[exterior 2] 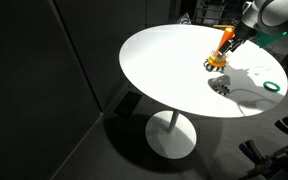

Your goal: Remove the clear ring from the orange rod and put it on the table

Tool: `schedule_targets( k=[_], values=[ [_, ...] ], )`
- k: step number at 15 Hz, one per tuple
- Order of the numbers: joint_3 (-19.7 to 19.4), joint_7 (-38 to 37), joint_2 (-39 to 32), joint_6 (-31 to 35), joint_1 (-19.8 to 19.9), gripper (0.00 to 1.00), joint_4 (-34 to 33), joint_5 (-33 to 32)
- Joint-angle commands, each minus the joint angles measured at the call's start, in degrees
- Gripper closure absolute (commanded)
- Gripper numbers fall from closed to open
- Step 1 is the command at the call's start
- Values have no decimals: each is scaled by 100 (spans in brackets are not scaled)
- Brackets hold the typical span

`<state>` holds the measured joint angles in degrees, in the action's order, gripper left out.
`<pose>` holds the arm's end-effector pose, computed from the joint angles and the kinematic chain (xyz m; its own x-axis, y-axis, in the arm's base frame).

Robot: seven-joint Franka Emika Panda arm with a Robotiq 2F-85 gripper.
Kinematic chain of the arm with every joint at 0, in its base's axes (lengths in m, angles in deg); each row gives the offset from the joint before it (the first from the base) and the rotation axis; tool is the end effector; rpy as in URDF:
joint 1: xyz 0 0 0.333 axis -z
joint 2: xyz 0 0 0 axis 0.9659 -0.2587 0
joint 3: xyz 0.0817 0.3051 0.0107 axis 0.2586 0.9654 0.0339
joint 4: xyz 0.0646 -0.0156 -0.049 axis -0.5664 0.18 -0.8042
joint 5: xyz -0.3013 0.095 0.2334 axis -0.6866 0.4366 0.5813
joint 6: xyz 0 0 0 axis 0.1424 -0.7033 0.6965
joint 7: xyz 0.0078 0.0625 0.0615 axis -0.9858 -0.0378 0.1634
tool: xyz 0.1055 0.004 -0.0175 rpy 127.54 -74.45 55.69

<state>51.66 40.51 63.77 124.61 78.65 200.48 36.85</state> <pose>0.5793 -0.0531 0.2159 0.9606 0.1041 0.2579 0.0871 -0.9932 0.0768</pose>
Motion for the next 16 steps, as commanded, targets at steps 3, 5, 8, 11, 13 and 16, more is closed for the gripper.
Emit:
schedule_targets(
  k=[3,5,8,11,13,16],
  values=[
    [4,-12,-24,53,37,0,24,-34],
    [69,34,-49,96,64,0,19,-3],
    [121,74,-106,163,74,0,8,-13],
    [139,88,-181,278,73,0,-4,-38],
    [108,76,-239,390,56,0,-22,-69],
    [85,55,-298,544,42,0,-40,-86]
  ],
)
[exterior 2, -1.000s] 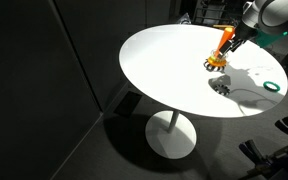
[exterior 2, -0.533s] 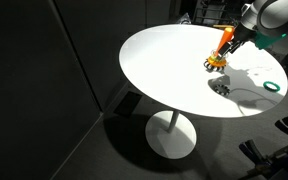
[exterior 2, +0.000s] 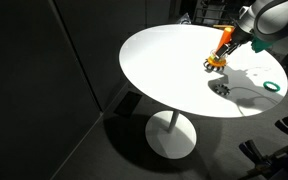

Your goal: Remove the clear ring from the orange rod and put it on the table

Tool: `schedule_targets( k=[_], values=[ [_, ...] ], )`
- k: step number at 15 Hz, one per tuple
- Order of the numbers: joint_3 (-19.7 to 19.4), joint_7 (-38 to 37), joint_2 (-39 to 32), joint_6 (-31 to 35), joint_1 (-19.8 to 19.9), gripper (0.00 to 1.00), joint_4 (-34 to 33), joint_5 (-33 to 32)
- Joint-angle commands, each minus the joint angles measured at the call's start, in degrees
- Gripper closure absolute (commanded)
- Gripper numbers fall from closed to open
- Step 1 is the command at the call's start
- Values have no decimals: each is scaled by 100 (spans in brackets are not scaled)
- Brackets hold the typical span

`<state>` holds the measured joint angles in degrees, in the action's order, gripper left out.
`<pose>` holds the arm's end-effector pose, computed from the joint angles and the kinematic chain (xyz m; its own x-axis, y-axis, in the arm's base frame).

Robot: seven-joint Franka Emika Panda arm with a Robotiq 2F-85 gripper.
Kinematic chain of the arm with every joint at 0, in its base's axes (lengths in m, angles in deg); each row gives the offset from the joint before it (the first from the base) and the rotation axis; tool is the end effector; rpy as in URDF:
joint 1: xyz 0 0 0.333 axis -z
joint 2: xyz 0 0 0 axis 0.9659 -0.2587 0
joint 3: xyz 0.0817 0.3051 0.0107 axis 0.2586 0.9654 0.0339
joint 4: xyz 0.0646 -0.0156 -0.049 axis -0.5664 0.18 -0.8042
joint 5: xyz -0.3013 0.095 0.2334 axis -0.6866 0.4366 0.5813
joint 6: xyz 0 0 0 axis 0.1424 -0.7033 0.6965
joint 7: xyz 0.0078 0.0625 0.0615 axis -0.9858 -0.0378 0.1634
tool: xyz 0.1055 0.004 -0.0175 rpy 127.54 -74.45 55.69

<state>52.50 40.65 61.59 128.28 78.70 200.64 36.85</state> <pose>0.5792 -0.0448 0.2000 0.9523 0.1189 0.2810 0.1022 -0.9920 0.0734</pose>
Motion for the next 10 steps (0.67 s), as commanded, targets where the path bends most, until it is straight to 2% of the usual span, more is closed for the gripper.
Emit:
schedule_targets(
  k=[1,6,7,8,9,10],
  values=[
    [-9,32,-102,231,30,0,-59,-93],
    [-15,0,-139,451,26,0,-30,-84],
    [-23,-17,-131,482,20,10,-24,-80],
    [-27,-18,-128,503,19,27,-23,-82],
    [-30,-26,-118,528,18,33,-20,-78],
    [-32,-30,-111,551,19,33,-15,-76]
  ],
)
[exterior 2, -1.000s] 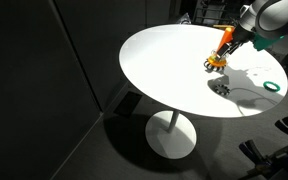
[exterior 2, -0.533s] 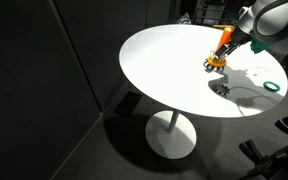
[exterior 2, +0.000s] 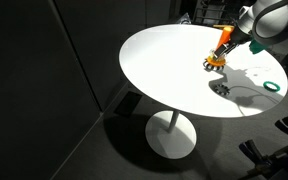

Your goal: Remove the clear ring from the orange rod and put it on the table

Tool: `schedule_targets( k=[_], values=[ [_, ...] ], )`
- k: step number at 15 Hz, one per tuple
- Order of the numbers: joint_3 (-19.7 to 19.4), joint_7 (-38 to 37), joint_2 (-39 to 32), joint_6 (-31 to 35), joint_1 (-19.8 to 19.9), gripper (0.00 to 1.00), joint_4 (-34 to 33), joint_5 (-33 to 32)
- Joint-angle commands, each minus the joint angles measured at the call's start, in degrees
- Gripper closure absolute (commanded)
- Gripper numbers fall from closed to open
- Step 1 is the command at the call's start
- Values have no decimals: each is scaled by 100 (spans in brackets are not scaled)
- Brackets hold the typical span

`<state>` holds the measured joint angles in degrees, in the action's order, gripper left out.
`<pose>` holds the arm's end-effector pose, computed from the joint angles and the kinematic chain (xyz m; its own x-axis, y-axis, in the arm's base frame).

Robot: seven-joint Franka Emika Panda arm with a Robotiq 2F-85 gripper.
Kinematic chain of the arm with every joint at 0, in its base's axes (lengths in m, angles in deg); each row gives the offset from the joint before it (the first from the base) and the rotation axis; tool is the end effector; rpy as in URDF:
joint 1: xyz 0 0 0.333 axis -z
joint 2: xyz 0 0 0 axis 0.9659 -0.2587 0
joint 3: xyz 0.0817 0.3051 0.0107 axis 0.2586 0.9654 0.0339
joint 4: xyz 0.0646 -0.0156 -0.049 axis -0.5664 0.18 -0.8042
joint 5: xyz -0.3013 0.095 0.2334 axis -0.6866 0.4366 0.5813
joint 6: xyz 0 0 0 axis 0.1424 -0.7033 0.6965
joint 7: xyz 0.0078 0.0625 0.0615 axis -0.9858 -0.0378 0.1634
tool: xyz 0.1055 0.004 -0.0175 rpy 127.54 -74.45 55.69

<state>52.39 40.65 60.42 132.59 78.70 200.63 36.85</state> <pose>0.5820 -0.0456 0.1970 0.9354 0.1203 0.3325 0.0987 -0.9918 0.0811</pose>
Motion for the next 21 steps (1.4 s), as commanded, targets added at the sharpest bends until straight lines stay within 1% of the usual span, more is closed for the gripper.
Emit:
schedule_targets(
  k=[1,6,11,17,21],
  values=[
    [-27,-33,14,138,16,33,-11,-77],
    [-5,-48,161,149,33,33,52,-51],
    [-70,-107,502,78,-13,33,129,-53],
    [-152,-178,1113,-23,-47,33,245,-46],
    [-71,-151,1547,-108,-26,33,383,-3]
  ],
)
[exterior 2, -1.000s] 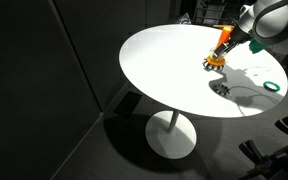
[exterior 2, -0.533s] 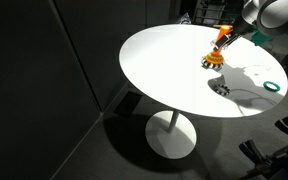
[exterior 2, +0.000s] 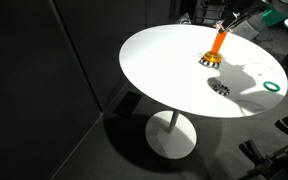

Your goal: Remove the clear ring from the orange rod and put it on the table

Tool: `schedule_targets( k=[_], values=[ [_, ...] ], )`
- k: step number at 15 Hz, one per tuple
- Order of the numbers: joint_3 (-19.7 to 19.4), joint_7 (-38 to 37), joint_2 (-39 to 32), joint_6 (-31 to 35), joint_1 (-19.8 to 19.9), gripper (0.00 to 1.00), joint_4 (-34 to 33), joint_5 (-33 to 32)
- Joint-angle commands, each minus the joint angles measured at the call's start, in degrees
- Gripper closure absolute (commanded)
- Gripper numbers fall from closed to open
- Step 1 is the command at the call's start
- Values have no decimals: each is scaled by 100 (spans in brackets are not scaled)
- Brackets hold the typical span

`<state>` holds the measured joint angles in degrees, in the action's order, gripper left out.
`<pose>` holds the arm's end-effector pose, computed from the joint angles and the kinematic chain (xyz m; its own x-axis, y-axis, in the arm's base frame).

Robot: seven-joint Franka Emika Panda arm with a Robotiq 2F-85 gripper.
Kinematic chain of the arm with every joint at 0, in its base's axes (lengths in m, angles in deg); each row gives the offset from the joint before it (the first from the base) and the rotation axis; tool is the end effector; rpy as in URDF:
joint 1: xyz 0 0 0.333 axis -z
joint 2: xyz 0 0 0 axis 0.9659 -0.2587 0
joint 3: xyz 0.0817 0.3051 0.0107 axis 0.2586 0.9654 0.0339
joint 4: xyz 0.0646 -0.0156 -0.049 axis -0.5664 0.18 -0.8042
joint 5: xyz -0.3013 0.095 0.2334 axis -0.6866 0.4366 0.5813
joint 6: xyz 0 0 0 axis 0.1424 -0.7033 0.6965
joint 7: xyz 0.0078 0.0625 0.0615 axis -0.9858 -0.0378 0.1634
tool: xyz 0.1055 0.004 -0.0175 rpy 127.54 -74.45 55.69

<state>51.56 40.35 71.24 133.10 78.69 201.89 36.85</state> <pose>0.5902 -0.0543 0.3008 0.8652 0.1099 0.4892 0.0642 -0.9919 0.1092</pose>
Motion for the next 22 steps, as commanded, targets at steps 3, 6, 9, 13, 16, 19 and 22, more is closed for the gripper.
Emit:
schedule_targets(
  k=[3,6,9,13,16,19,22],
  values=[
    [160,22,749,-214,39,33,401,139],
    [446,256,974,-356,140,33,558,472],
    [651,484,1098,-497,130,33,733,792],
    [713,520,983,-545,81,33,900,738],
    [625,425,742,-610,64,33,926,583],
    [561,411,481,-697,30,33,898,585],
    [496,339,186,-741,23,33,854,500]
  ],
)
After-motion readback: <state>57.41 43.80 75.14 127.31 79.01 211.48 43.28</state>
